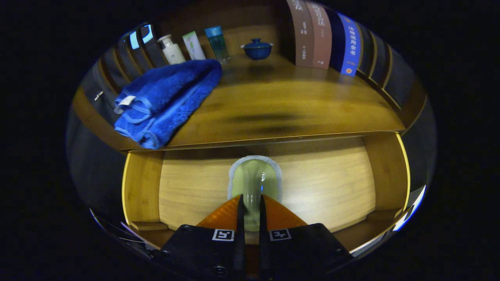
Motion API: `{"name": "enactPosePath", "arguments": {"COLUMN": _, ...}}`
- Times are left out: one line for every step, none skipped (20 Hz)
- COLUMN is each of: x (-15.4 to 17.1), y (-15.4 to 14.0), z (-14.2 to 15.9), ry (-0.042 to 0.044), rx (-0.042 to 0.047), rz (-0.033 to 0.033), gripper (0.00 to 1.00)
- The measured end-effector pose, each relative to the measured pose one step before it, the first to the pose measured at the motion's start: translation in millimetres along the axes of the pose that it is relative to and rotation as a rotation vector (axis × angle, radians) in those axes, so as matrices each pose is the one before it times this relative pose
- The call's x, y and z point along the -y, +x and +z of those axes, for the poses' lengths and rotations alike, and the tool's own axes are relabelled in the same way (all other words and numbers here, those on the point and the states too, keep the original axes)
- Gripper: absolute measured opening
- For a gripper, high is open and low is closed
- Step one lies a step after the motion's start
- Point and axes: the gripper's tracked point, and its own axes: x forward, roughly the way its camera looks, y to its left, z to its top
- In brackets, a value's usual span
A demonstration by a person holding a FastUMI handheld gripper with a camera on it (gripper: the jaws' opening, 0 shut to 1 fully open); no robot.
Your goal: Pull open the drawer, take out the items inside it, and place them on the countertop above the cabinet.
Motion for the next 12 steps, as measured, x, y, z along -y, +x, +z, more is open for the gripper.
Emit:
{"name": "enactPosePath", "arguments": {"x": -0.54, "y": -13.64, "z": 1.25, "ry": 0.00184, "rx": 0.02724, "rz": 0.0054, "gripper": 0.18}}
{"name": "enactPosePath", "arguments": {"x": -0.51, "y": -13.74, "z": 2.89, "ry": 0.00488, "rx": 0.02865, "rz": 0.01004, "gripper": 0.18}}
{"name": "enactPosePath", "arguments": {"x": -1.7, "y": -12.49, "z": 4.54, "ry": 0.00637, "rx": 0.03032, "rz": 0.01382, "gripper": 0.18}}
{"name": "enactPosePath", "arguments": {"x": -0.66, "y": -9.78, "z": 7.69, "ry": 0.0065, "rx": 0.02744, "rz": 0.00533, "gripper": 0.18}}
{"name": "enactPosePath", "arguments": {"x": -2.02, "y": -10.19, "z": 8.58, "ry": 0.00493, "rx": 0.02777, "rz": 0.00923, "gripper": 0.17}}
{"name": "enactPosePath", "arguments": {"x": -1.83, "y": -5.69, "z": 14.02, "ry": 0.0036, "rx": 0.03002, "rz": 0.00813, "gripper": 0.18}}
{"name": "enactPosePath", "arguments": {"x": 1.29, "y": 0.22, "z": 10.57, "ry": -0.00276, "rx": 0.02001, "rz": 0.00065, "gripper": 0.18}}
{"name": "enactPosePath", "arguments": {"x": 2.09, "y": 1.21, "z": 15.41, "ry": 0.00132, "rx": 0.01829, "rz": -0.00013, "gripper": 0.18}}
{"name": "enactPosePath", "arguments": {"x": -1.2, "y": 2.03, "z": 10.72, "ry": 0.00613, "rx": 0.00818, "rz": 0.00217, "gripper": 0.18}}
{"name": "enactPosePath", "arguments": {"x": -1.52, "y": 4.21, "z": 14.86, "ry": 0.00854, "rx": 0.00801, "rz": 0.00436, "gripper": 0.17}}
{"name": "enactPosePath", "arguments": {"x": -1.3, "y": 7.51, "z": 13.49, "ry": 0.0053, "rx": 0.00642, "rz": 0.00288, "gripper": 0.17}}
{"name": "enactPosePath", "arguments": {"x": -0.86, "y": 7.34, "z": 11.88, "ry": -0.00138, "rx": 0.00108, "rz": 0.001, "gripper": 0.18}}
